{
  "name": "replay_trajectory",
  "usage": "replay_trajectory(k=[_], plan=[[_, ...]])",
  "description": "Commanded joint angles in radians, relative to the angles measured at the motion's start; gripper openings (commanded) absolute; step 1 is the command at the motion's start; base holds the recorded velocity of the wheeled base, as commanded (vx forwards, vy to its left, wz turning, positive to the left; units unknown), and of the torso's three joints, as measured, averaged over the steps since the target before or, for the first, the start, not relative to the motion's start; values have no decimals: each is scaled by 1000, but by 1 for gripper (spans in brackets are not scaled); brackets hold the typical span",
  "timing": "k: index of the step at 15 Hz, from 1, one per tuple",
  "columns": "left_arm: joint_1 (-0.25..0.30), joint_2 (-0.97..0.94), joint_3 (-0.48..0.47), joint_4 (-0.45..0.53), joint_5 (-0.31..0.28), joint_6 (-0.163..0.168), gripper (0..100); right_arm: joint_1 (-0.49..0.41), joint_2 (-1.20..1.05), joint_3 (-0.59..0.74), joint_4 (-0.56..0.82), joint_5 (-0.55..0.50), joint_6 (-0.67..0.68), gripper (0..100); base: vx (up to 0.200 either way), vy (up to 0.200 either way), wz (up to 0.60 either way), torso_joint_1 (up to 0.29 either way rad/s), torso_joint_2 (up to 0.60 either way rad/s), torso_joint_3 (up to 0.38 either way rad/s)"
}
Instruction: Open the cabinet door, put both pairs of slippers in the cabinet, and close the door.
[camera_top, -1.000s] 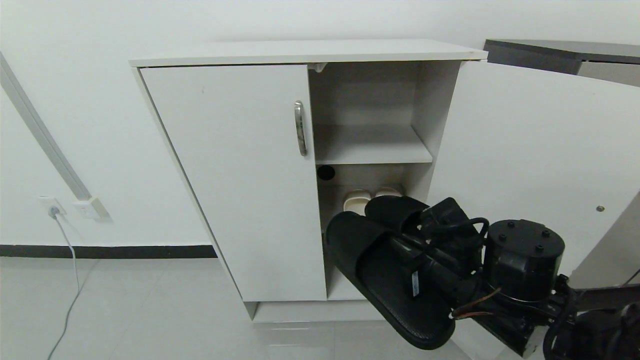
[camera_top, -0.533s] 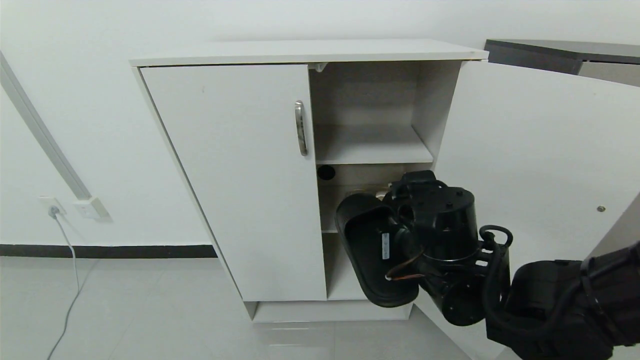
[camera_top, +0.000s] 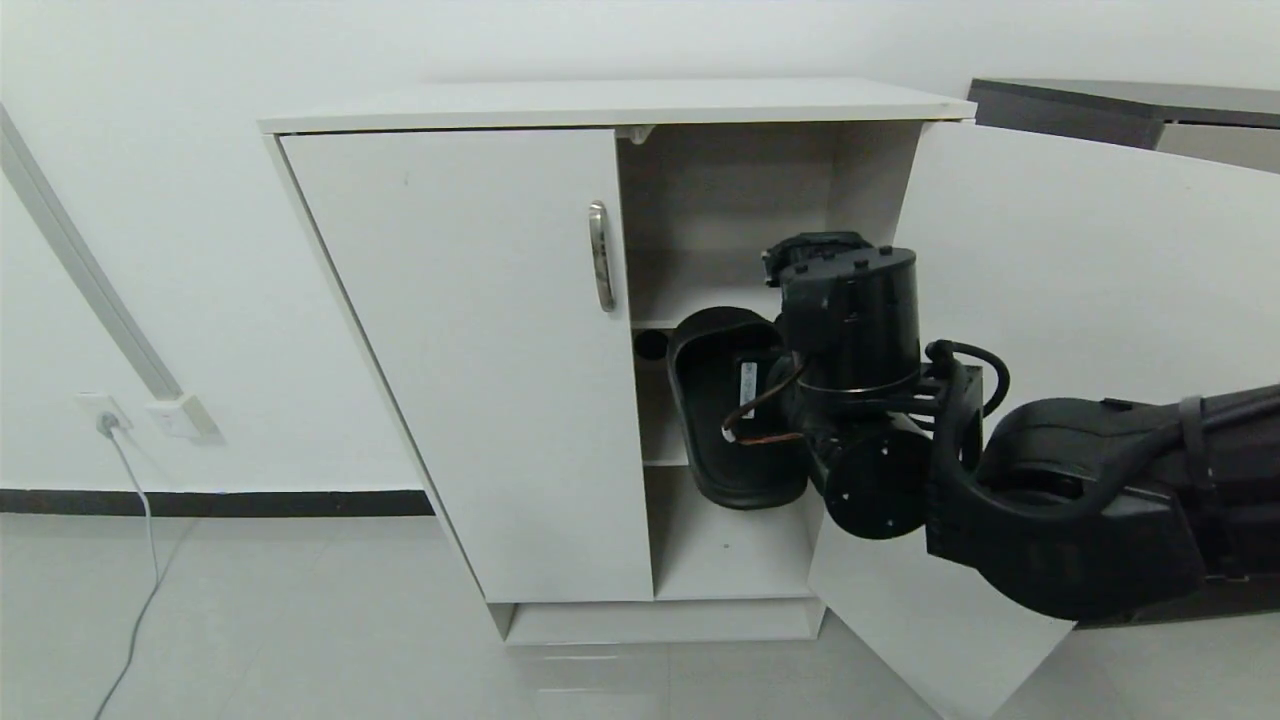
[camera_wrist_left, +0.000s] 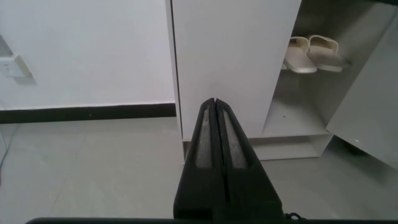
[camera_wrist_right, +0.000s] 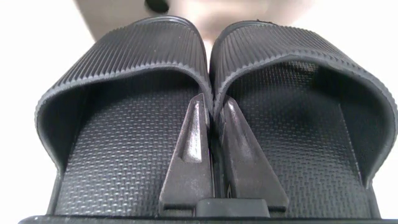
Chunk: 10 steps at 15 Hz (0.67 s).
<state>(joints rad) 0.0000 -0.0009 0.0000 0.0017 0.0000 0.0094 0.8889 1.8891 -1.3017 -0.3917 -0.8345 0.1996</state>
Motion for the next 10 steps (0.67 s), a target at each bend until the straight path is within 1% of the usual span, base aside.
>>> replay_trajectory(k=[1, 7, 10], plan=[[0, 1, 0, 0, 0, 0, 0, -16, 31, -50, 13, 0, 0, 0, 0, 0, 0, 0, 0, 0], [-2, 1, 0, 0, 0, 0, 0, -19, 42, -54, 13, 0, 0, 0, 0, 0, 0, 0, 0, 0], [-2, 1, 0, 0, -2, 1, 0, -19, 42, -54, 13, -2, 0, 0, 200, 0, 0, -1, 4, 1]])
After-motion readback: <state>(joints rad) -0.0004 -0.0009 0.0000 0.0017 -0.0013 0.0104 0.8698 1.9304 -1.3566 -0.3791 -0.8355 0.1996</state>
